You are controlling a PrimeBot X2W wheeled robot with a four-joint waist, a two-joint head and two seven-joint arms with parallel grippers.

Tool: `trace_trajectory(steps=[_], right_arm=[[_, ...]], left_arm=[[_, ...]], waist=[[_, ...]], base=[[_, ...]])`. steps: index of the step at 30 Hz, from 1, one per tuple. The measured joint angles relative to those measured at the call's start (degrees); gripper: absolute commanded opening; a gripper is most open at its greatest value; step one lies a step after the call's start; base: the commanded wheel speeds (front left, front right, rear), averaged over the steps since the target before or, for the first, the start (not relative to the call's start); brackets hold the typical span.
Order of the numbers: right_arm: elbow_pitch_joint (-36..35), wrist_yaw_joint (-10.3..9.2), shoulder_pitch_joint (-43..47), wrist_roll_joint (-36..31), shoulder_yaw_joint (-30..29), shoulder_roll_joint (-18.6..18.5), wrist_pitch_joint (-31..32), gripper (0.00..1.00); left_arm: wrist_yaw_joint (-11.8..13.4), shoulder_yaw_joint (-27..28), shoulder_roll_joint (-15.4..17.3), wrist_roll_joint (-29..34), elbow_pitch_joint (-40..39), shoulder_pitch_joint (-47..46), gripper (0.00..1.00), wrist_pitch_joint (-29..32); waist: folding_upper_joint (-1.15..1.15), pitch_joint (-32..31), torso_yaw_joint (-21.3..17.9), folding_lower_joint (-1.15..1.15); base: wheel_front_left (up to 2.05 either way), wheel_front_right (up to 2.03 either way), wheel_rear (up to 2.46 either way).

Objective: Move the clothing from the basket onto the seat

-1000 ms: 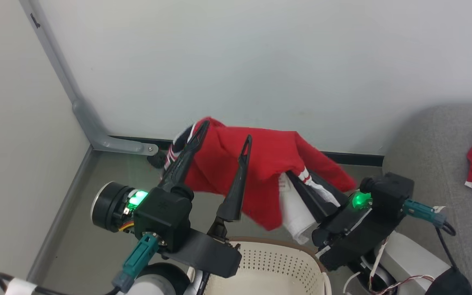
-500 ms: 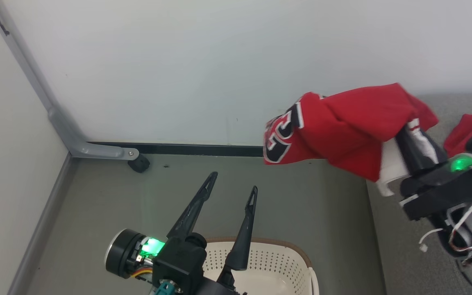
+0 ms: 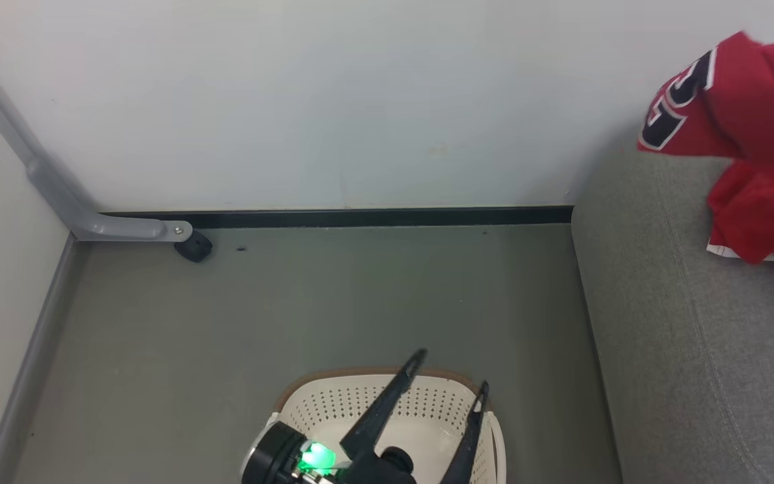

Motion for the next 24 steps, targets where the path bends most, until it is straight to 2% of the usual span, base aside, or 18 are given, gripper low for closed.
trace_trajectory(steps=[4, 13, 19, 24], right_arm=[[2.8, 0.21, -1.8, 1.5, -3.5, -2.8, 0.0, 0.0], [9.9, 0.85, -5.8, 5.0, -9.2, -7.5, -0.1, 0.0], [15.6, 1.0, -8.3, 7.2, -10.6, -8.6, -0.1, 0.0], [17.2, 1.0, -10.0, 10.0, -9.7, -10.1, -0.2, 0.0]], left_arm=[[0.0, -3.6, 0.0, 0.0, 1.2, -0.5, 1.0, -0.9], [0.0, -4.7, 0.1, 0.9, 4.6, -5.5, 1.0, -4.0], [0.0, -6.1, 0.1, 2.2, 6.5, -10.1, 1.0, -5.5], [0.0, -7.7, 0.1, 2.7, 8.3, -14.6, 1.0, -6.0]], waist=[[0.0, 2.0, -0.9, 0.0], [0.0, 7.7, -2.8, 0.0], [0.0, 12.3, -3.9, 0.0], [0.0, 16.4, -4.7, 0.01]], base=[[0.0, 0.0, 0.0], [0.0, 0.0, 0.0], [0.0, 0.0, 0.0], [0.0, 0.0, 0.0]])
